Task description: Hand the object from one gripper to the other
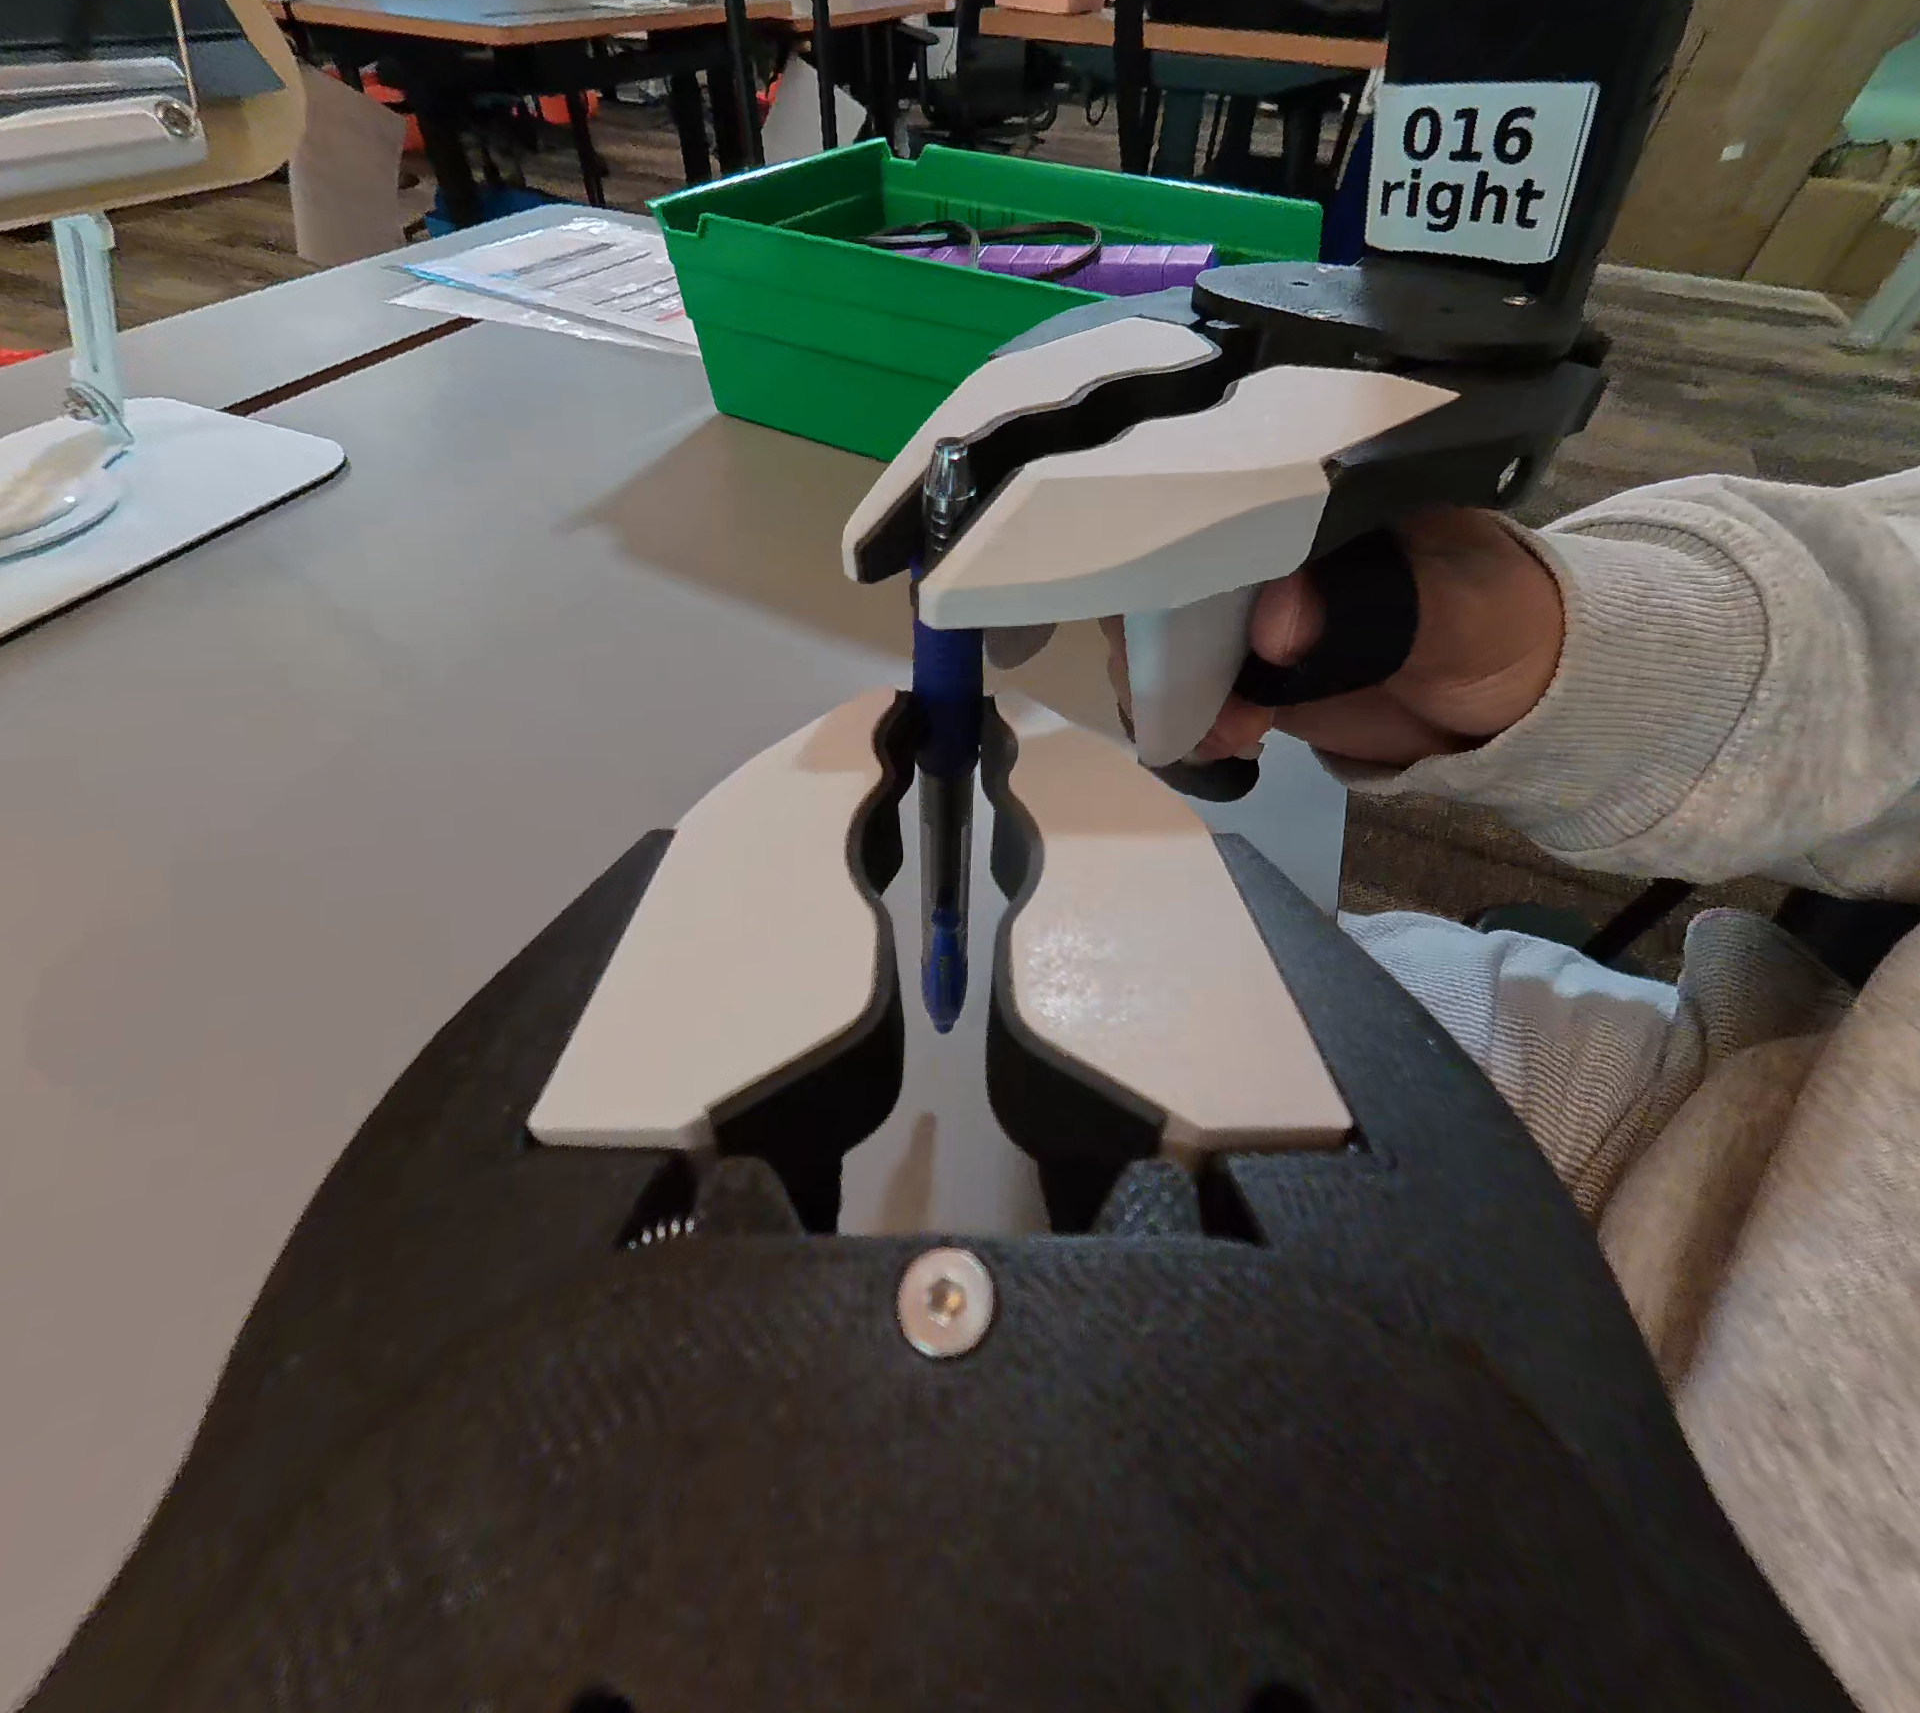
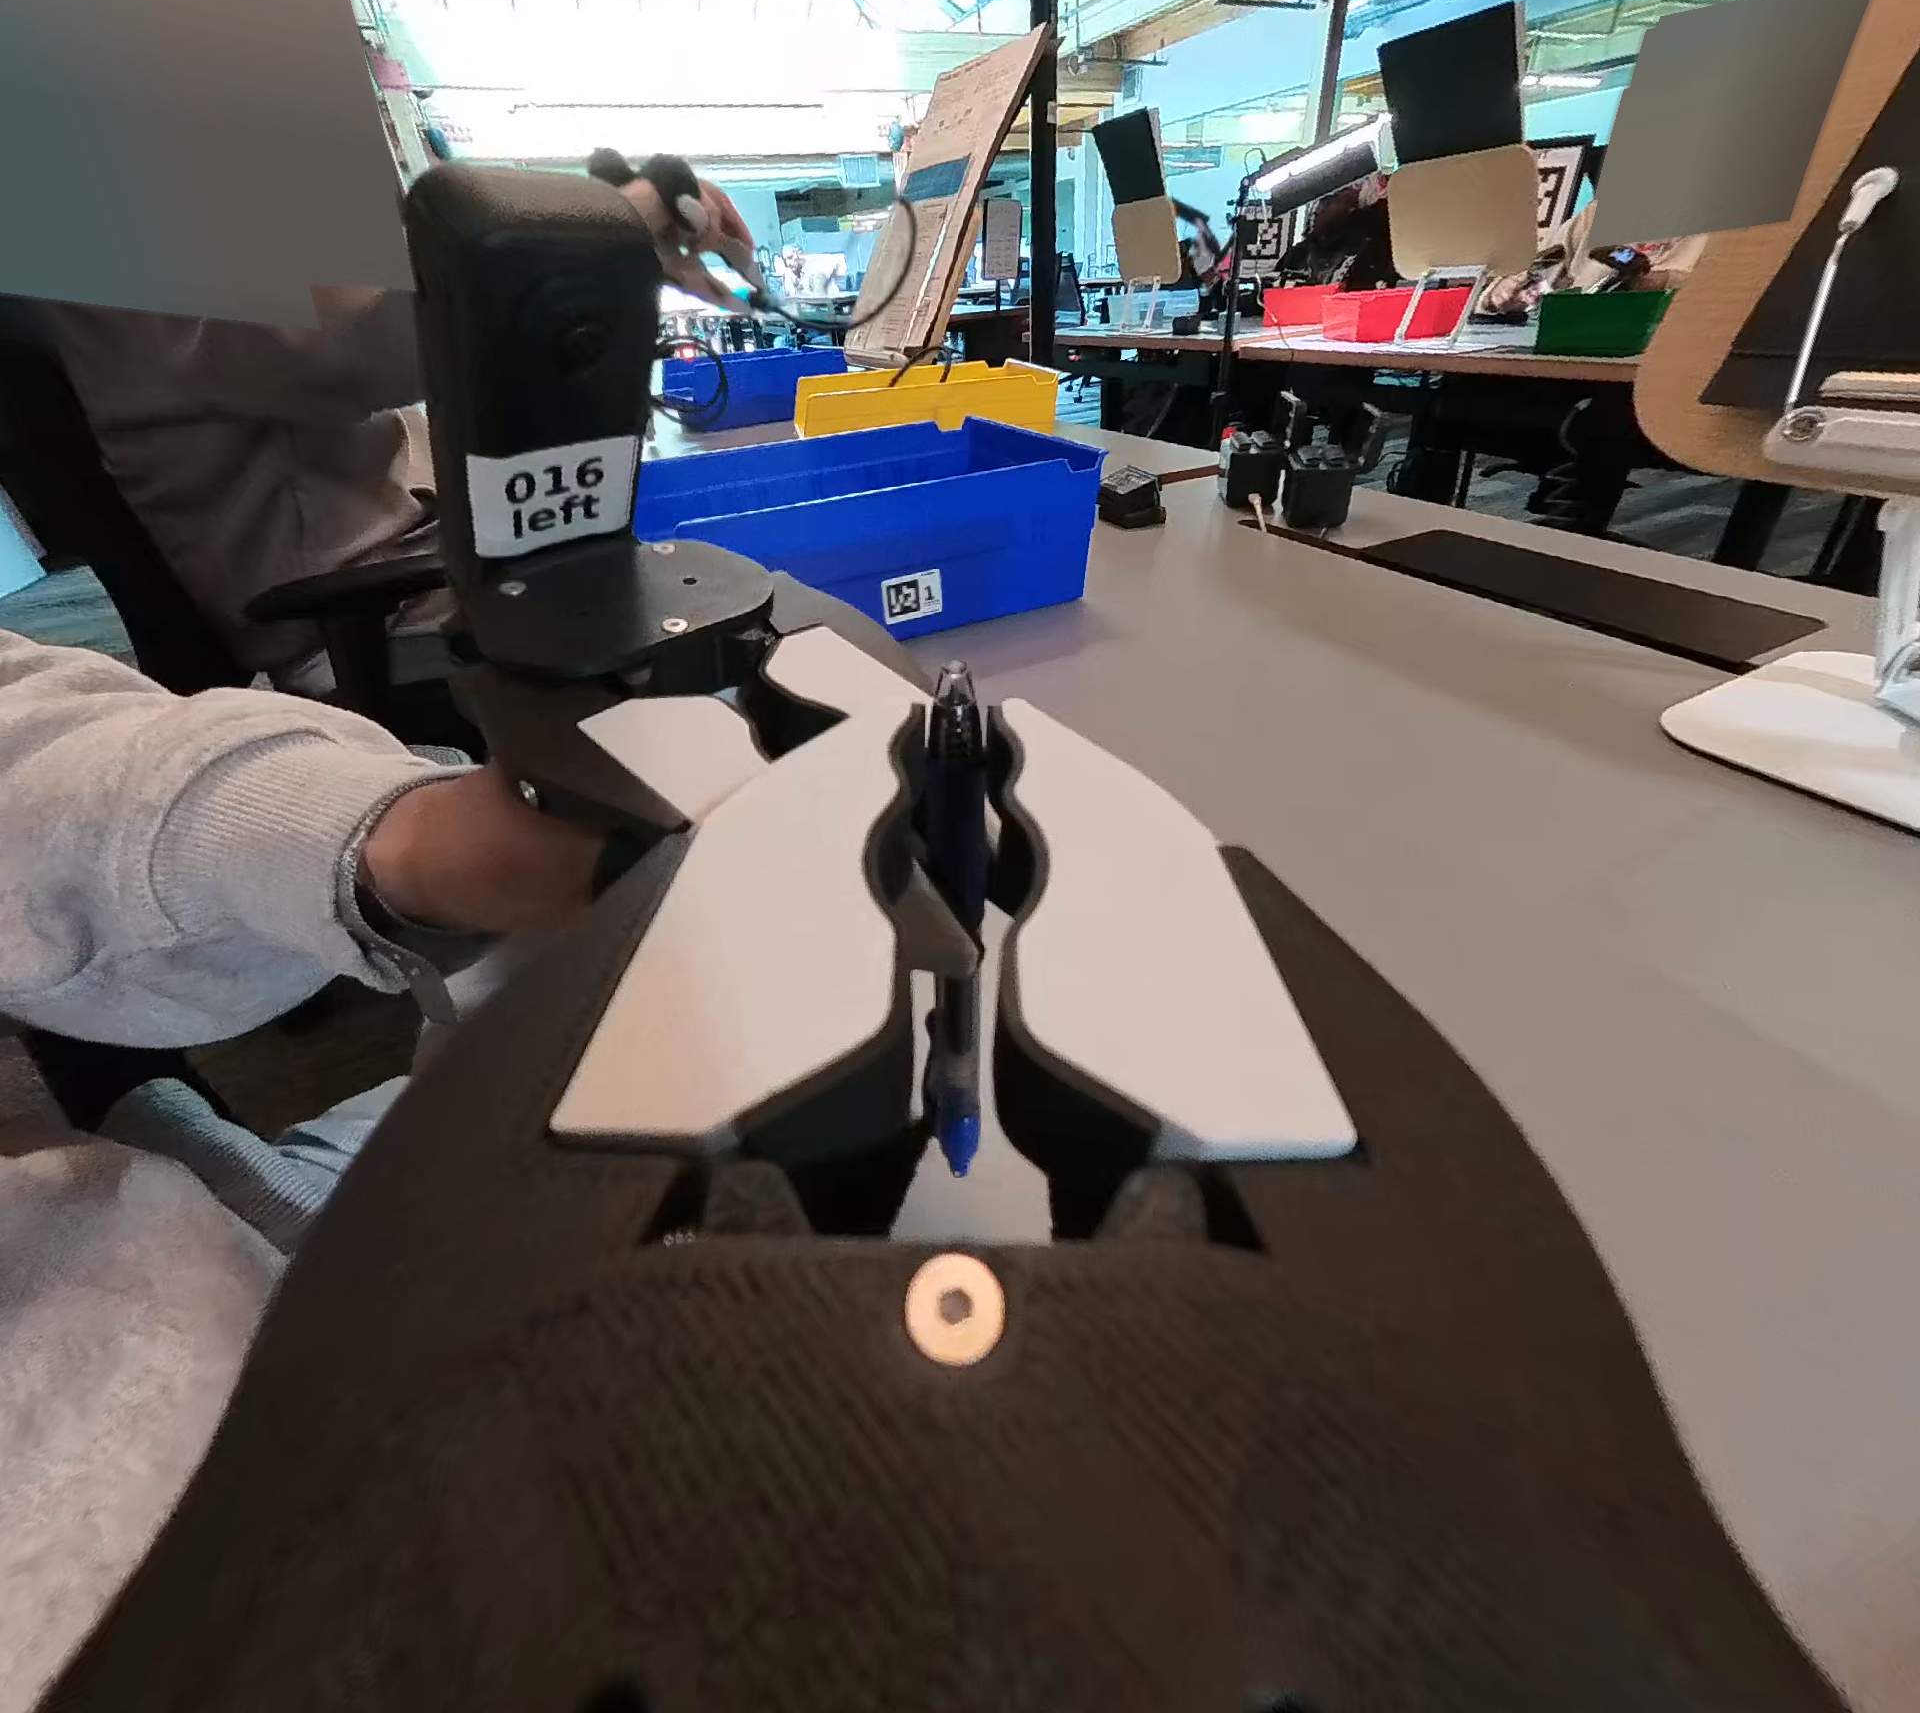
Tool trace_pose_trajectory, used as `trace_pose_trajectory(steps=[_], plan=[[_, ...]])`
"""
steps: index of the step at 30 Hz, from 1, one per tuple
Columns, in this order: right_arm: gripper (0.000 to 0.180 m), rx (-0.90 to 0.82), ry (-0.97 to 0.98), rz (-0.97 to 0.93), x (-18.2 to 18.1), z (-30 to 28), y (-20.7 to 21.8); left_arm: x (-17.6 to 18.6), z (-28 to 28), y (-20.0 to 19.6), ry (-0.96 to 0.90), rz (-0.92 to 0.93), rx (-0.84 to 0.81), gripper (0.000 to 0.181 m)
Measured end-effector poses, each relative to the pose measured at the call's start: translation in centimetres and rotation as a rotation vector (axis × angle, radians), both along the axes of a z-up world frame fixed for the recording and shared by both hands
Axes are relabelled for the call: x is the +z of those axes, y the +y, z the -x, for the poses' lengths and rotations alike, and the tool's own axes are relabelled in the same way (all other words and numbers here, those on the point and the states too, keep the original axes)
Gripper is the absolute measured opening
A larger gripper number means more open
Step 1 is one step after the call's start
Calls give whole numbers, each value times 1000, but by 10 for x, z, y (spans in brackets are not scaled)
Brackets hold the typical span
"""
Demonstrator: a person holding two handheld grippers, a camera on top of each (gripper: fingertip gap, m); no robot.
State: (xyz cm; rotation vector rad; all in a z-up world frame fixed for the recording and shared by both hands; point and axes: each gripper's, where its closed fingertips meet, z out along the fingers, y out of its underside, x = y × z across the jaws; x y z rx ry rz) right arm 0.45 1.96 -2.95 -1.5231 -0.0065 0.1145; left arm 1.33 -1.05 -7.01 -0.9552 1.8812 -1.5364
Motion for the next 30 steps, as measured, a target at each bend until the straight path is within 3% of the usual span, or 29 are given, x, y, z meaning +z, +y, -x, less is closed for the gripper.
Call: trace_pose_trajectory(steps=[2,5,12,21,26,30], plan=[[11,-2,9,-14,3,-2,-2,0,0,-1,-8,13,-12,15],[11,-24,31,-48,10,-12,-9,-1,-1,0,-26,26,-21,37],[11,-44,182,-114,18,-39,-28,-12,0,-6,-3,13,-68,49],[11,65,162,-86,16,-14,-18,-1,5,-15,1,148,-120,33],[11,87,171,-79,14,-8,-15,4,6,-11,-12,180,-119,11],[11,89,173,-90,14,-7,-13,4,7,-11,-6,182,-124,11]])
